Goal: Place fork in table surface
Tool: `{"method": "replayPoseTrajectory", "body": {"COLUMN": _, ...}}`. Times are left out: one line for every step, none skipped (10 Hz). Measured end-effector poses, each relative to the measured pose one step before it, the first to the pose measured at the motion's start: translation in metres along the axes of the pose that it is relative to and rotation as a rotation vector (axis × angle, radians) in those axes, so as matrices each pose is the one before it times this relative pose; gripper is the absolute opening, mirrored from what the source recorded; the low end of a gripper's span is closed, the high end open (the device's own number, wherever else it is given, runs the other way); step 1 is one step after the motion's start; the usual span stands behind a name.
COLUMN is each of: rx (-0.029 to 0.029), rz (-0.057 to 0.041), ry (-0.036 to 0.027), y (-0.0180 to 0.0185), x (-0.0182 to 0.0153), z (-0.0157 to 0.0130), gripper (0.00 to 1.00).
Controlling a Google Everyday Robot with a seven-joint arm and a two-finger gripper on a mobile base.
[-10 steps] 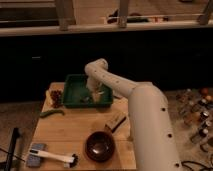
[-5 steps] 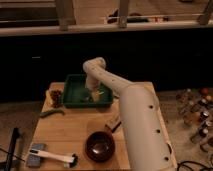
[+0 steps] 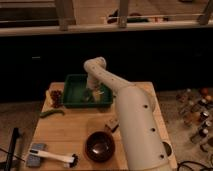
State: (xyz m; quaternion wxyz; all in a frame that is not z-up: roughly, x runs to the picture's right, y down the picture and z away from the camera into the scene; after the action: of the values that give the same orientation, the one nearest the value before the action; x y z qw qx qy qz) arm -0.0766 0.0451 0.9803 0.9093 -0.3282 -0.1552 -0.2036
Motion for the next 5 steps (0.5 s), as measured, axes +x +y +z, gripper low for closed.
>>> {"method": "replayPoseTrajectory", "body": {"rx": -0.00261, "rz": -0.00368, "ry": 0.00187, "y": -0.00029, "x": 0.00085, "z": 0.00121, "gripper": 0.61}}
{"method": "replayPoseTrajectory", "body": {"rx": -0.00293, "rz": -0.0019, "ry": -0.00051, "y": -0.00136, "x": 0.00166, "z": 0.00197, "gripper": 0.5}}
{"method": "replayPoseTrajectory", "body": {"rx": -0.00827, "rz": -0.00123, "ry": -0.00196, "y": -0.00008, "x": 0.00051, "z": 0.00242, "gripper": 0.41}}
{"method": "replayPoseTrajectory", "body": {"rx": -0.00471, "rz": -0.00355, "ry": -0.00227, "y": -0.00054, "x": -0.00084, "z": 0.00289, "gripper": 0.3}}
{"method": "replayPoseTrajectory", "body": {"rx": 0.00749, "rz": -0.00433, "ry": -0.00025, "y": -0.00348, "x": -0.00137, "z": 0.00225, "gripper": 0.18}}
